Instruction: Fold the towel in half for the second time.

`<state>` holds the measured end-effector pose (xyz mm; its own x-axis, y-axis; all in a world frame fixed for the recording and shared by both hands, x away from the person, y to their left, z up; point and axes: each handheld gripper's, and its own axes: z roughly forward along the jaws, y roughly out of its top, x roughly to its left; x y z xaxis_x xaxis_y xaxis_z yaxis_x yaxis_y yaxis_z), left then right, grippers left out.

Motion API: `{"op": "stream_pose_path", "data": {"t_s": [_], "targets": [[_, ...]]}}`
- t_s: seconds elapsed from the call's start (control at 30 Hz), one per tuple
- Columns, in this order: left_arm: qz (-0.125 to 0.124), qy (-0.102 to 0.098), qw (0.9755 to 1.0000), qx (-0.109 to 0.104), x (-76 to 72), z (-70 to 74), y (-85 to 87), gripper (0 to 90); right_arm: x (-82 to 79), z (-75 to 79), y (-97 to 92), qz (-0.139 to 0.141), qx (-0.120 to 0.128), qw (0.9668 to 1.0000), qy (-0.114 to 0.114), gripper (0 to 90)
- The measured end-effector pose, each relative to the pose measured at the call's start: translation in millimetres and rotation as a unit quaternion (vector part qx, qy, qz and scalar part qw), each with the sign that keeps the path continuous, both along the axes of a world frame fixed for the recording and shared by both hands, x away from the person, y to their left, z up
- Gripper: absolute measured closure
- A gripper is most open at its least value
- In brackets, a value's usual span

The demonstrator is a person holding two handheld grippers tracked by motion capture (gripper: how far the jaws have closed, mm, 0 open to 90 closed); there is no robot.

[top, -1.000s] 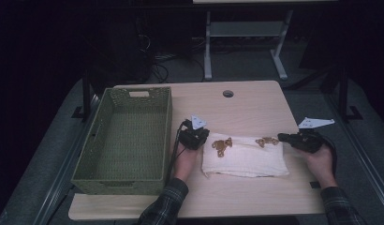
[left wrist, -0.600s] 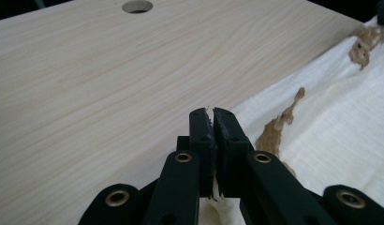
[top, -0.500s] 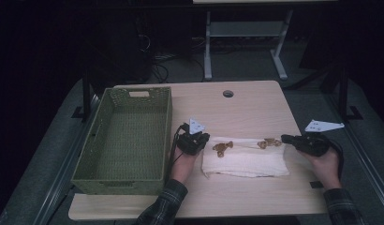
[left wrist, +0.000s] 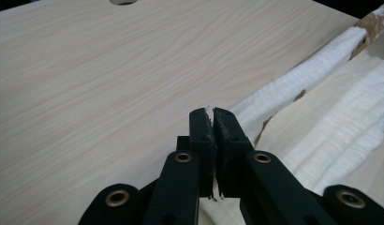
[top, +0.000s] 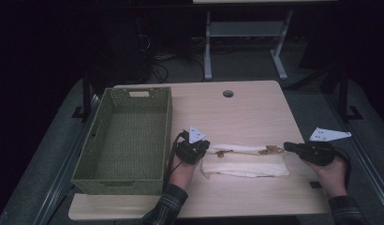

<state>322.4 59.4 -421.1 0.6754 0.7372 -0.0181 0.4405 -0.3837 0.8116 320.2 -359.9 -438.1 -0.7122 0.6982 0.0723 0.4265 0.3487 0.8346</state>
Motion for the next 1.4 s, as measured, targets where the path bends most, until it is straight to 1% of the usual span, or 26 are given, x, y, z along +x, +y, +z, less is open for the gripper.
{"op": "stream_pose_path", "data": {"t_s": [0.1,0.27,0.43,0.53,0.7,0.8,0.83,0.93,0.97,1.0,1.03,1.07,1.1,1.13,1.17,1.2,1.27,1.3,1.33,1.37,1.4], "targets": [[-0.003,0.005,0.9999,0.008,-5.5,-1.6,-0.7,86.2,-5.4,-2.6,-1.6,0.004,-0.003,1.0,0.007,87.2],[-0.005,0.015,0.9998,0.011,-13.0,-5.8,0.7,86.2,-14.7,-4.5,-1.3,0.013,-0.007,0.9998,0.012,87.1],[-0.01,0.014,0.9995,0.026,-18.6,-8.8,-1.2,86.0,-23.9,-6.5,1.0,0.021,-0.02,0.9995,0.014,87.1],[-0.014,0.015,0.9994,0.029,-22.1,-9.4,-1.7,86.1,-28.9,-7.7,1.9,0.026,-0.025,0.9992,0.021,87.1],[-0.022,0.032,0.9986,0.037,-29.2,-13.7,-1.9,86.0,-37.9,-10.5,1.4,0.032,-0.027,0.9987,0.029,86.6],[-0.025,0.036,0.9981,0.044,-32.5,-15.4,-3.5,86.0,-41.7,-12.8,1.4,0.034,-0.029,0.9983,0.037,86.6],[-0.029,0.037,0.9976,0.051,-33.3,-15.6,-3.1,86.0,-42.6,-13.4,1.7,0.035,-0.031,0.9982,0.037,86.7],[-0.031,0.043,0.9971,0.054,-34.4,-17.0,-2.9,86.0,-45.9,-15.9,2.3,0.041,-0.035,0.9975,0.046,86.6],[-0.032,0.05,0.9965,0.059,-34.1,-18.8,-2.8,86.0,-46.5,-16.6,2.6,0.042,-0.035,0.9974,0.047,86.6],[-0.035,0.059,0.9957,0.064,-33.9,-21.3,-3.5,85.6,-47.2,-17.9,3.1,0.045,-0.036,0.9969,0.054,86.4],[-0.04,0.063,0.9945,0.073,-33.9,-23.4,-4.0,85.1,-47.5,-19.0,3.6,0.048,-0.036,0.9962,0.063,86.2],[-0.042,0.065,0.9942,0.074,-34.2,-23.9,-4.5,83.8,-48.0,-20.7,3.8,0.049,-0.037,0.9961,0.064,85.1],[-0.043,0.064,0.9945,0.072,-34.9,-23.3,-5.5,82.5,-48.3,-20.5,3.6,0.05,-0.039,0.996,0.063,83.3],[-0.045,0.061,0.9948,0.069,-35.5,-21.5,-6.0,81.4,-49.4,-18.6,3.3,0.05,-0.034,0.9961,0.065,80.6],[-0.046,0.055,0.9954,0.062,-36.8,-17.1,-6.8,80.6,-50.0,-16.9,2.6,0.051,-0.027,0.9964,0.063,79.7],[-0.048,0.049,0.9961,0.057,-37.8,-13.2,-7.2,79.8,-50.5,-13.5,0.7,0.052,-0.019,0.9971,0.051,79.6],[-0.049,0.04,0.9969,0.046,-39.4,-7.9,-7.4,79.4,-51.3,-8.2,-1.0,0.052,-0.003,0.9979,0.039,79.8],[-0.047,0.036,0.9975,0.04,-39.8,-5.9,-7.3,79.1,-51.5,-7.0,-1.2,0.053,0.002,0.9979,0.037,80.0],[-0.051,0.032,0.9973,0.043,-39.2,-4.7,-6.5,79.1,-51.0,-6.8,-0.5,0.054,0.007,0.9977,0.04,80.2],[-0.049,0.038,0.9974,0.037,-39.6,-5.4,-7.2,79.1,-50.5,-8.0,0.7,0.054,0.008,0.9976,0.042,81.9],[-0.05,0.041,0.9971,0.039,-39.2,-6.1,-7.1,79.2,-49.8,-10.0,2.1,0.057,0.002,0.9972,0.048,83.6]]}}
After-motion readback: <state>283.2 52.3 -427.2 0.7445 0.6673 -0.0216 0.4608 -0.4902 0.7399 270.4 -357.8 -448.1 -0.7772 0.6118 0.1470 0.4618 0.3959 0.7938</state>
